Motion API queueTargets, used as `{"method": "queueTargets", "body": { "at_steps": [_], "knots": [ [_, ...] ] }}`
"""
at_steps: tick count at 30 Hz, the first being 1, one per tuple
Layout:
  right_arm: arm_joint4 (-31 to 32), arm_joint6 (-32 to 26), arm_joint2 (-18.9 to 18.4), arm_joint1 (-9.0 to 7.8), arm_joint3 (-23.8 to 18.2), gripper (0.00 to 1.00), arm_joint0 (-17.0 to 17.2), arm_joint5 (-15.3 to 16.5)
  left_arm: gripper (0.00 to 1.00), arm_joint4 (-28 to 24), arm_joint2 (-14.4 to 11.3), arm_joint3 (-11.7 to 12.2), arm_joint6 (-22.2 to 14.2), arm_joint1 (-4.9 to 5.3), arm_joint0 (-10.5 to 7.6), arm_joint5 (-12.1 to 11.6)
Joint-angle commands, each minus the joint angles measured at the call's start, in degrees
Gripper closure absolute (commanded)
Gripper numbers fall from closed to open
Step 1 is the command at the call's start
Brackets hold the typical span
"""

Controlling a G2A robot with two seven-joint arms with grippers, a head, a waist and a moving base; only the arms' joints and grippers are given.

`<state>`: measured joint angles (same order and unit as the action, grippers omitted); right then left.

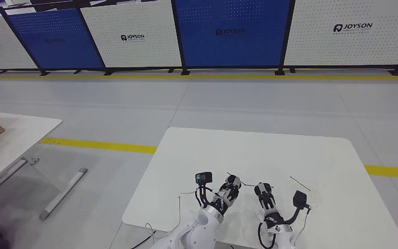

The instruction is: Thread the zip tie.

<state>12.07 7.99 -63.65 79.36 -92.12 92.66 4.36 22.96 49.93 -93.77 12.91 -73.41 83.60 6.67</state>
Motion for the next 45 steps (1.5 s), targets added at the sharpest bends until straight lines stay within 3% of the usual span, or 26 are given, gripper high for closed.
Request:
{"method": "queueTargets", "body": {
  "at_steps": [1, 45],
  "knots": [
    [0.0, 0.0, 0.1, 0.05, 0.0, 1.0, 0.0, -0.1, 1.0, 0.0, 0.0, 0.0, 0.0, 0.0, 0.0, 0.0],
    [0.3, 0.3, 0.0, 0.91, 0.8, 1.0, -0.5, -1.1, 1.0, 0.0, 0.0, 0.0, 0.0, 0.0, 0.0, 0.0]
  ]
}}
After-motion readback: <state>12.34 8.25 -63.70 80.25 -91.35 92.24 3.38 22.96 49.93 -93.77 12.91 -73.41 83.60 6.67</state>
